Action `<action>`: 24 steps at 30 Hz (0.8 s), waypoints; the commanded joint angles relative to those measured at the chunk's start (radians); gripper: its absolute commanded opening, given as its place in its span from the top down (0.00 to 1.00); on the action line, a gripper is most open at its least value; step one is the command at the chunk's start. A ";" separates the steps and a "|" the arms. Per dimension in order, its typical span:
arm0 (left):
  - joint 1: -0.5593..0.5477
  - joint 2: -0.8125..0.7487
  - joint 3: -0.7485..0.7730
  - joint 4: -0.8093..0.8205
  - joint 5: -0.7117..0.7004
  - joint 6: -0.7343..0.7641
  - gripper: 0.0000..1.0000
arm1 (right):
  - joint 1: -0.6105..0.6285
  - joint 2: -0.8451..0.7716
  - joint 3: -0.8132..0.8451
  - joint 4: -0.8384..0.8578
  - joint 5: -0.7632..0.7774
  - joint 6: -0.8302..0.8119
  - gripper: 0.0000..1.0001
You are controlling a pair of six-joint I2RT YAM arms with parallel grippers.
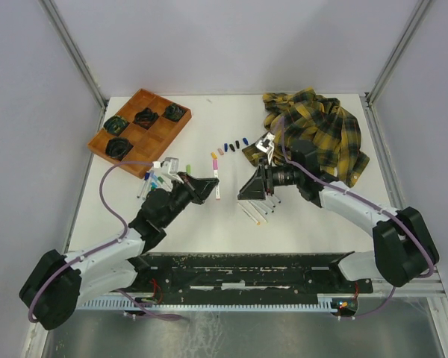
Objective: Open the pen caps
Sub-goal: Pick up the pen from the center of the board.
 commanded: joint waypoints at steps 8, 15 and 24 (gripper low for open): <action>-0.215 -0.042 -0.055 0.511 -0.191 -0.041 0.97 | 0.009 -0.012 -0.091 0.623 -0.005 0.412 0.35; -0.280 0.017 -0.032 0.574 -0.254 -0.003 0.97 | 0.063 0.000 -0.076 0.644 -0.053 0.403 0.35; -0.308 0.047 -0.022 0.600 -0.251 0.001 0.97 | 0.100 0.018 -0.056 0.518 -0.032 0.333 0.42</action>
